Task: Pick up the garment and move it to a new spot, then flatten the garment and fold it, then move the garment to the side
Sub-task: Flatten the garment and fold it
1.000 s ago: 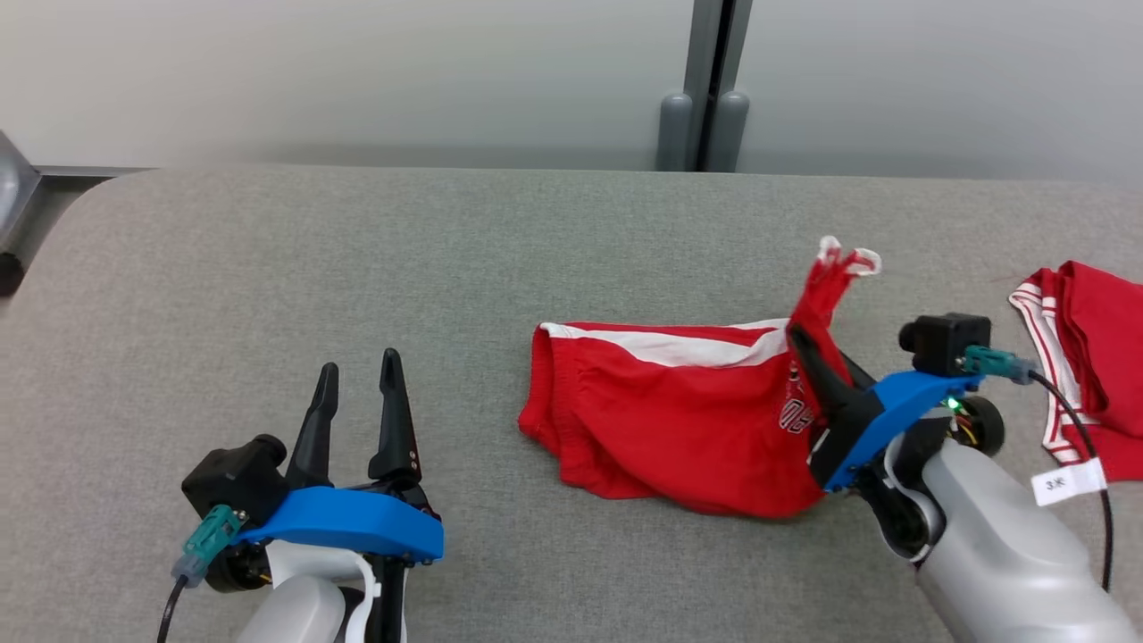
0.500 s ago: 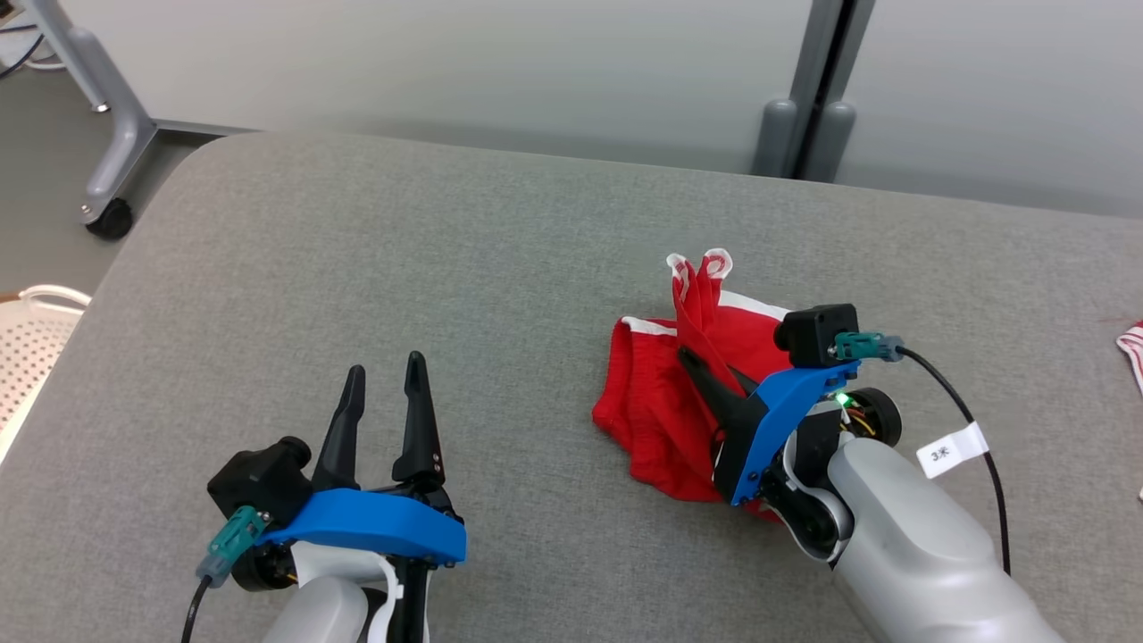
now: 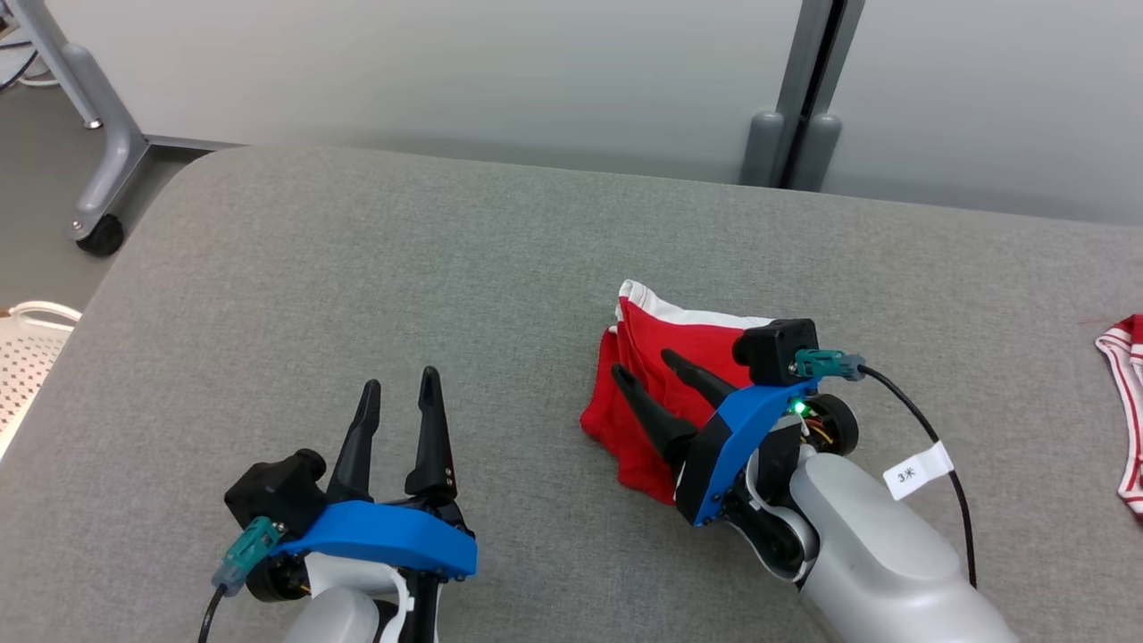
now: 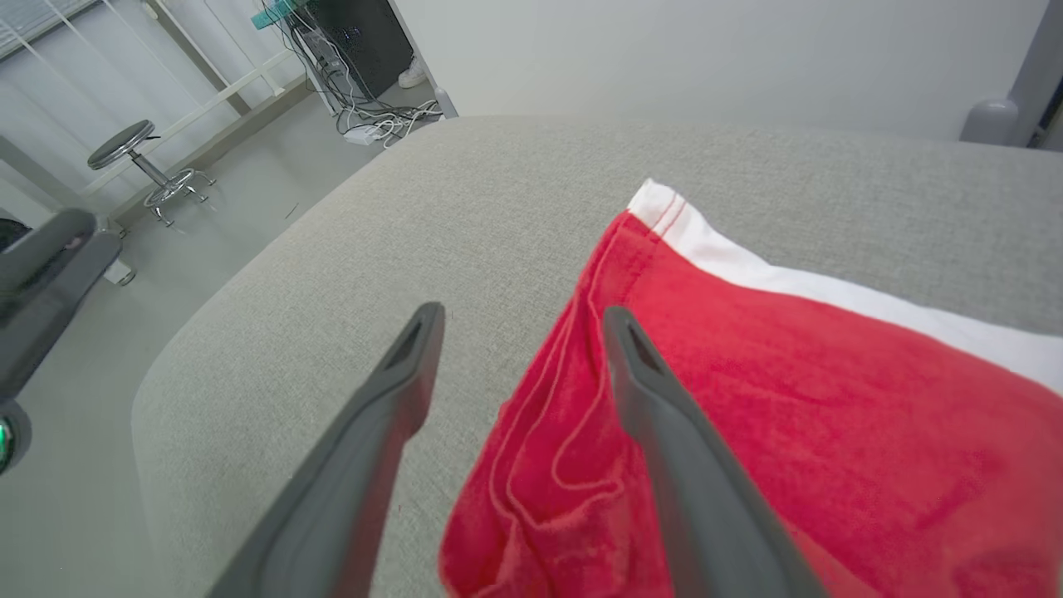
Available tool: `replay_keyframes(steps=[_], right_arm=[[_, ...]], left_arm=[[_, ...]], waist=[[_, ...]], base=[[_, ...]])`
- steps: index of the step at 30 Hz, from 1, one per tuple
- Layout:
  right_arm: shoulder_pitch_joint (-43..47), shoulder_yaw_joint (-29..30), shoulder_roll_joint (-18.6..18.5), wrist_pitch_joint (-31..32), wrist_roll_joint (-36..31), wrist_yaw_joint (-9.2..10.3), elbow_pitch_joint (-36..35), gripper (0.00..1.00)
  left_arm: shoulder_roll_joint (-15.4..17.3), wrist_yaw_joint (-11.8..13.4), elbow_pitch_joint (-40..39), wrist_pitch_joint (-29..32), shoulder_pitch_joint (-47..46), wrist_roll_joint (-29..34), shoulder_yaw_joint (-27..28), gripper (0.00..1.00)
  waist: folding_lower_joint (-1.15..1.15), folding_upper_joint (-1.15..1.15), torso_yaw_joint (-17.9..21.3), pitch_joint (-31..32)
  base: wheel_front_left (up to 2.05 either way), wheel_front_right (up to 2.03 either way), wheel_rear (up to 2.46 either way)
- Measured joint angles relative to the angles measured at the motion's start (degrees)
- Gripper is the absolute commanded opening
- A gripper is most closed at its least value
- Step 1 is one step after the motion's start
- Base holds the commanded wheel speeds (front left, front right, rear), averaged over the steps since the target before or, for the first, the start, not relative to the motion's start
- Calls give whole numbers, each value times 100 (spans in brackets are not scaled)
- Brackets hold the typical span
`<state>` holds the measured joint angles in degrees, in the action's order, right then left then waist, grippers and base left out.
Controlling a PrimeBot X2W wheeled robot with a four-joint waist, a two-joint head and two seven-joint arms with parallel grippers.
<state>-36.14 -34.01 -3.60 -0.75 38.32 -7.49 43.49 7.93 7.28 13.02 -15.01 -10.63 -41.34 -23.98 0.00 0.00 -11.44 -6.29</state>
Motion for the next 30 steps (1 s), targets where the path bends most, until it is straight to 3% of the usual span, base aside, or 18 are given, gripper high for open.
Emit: replay_keyframes(steps=[13, 14, 15, 17, 19, 30], right_arm=[[166, 661, -575, -325, -241, 0, -643, 100], [193, 703, -636, -293, -280, 0, -644, 83], [235, 748, -698, -278, -333, 0, -638, 47], [264, 794, -809, -178, -436, 1, -565, 19], [274, 800, -843, -88, -486, 1, -516, 0], [402, 74, -533, 74, -541, 0, -345, 0]], left_arm=[[-36, 1, 9, 3, -4, 52, -101, 100], [-34, 1, 7, 4, -5, 52, -104, 100], [-31, 1, -2, 7, -8, 52, -105, 100], [-3, 9, -33, 18, -17, 53, -100, 100], [38, 29, -62, 22, -30, 58, -93, 100], [66, 77, -142, 29, -89, 57, -58, 100]], waist=[[0, 0, 247, 30], [0, 0, 242, 24], [0, 0, 232, 16], [0, 0, 200, -5], [0, 0, 162, -33], [0, 0, -91, -213]], base=[[0, 0, 0], [0, 0, 0], [0, 0, 0], [0, 0, 0], [0, 0, 0], [0, 0, 0]])
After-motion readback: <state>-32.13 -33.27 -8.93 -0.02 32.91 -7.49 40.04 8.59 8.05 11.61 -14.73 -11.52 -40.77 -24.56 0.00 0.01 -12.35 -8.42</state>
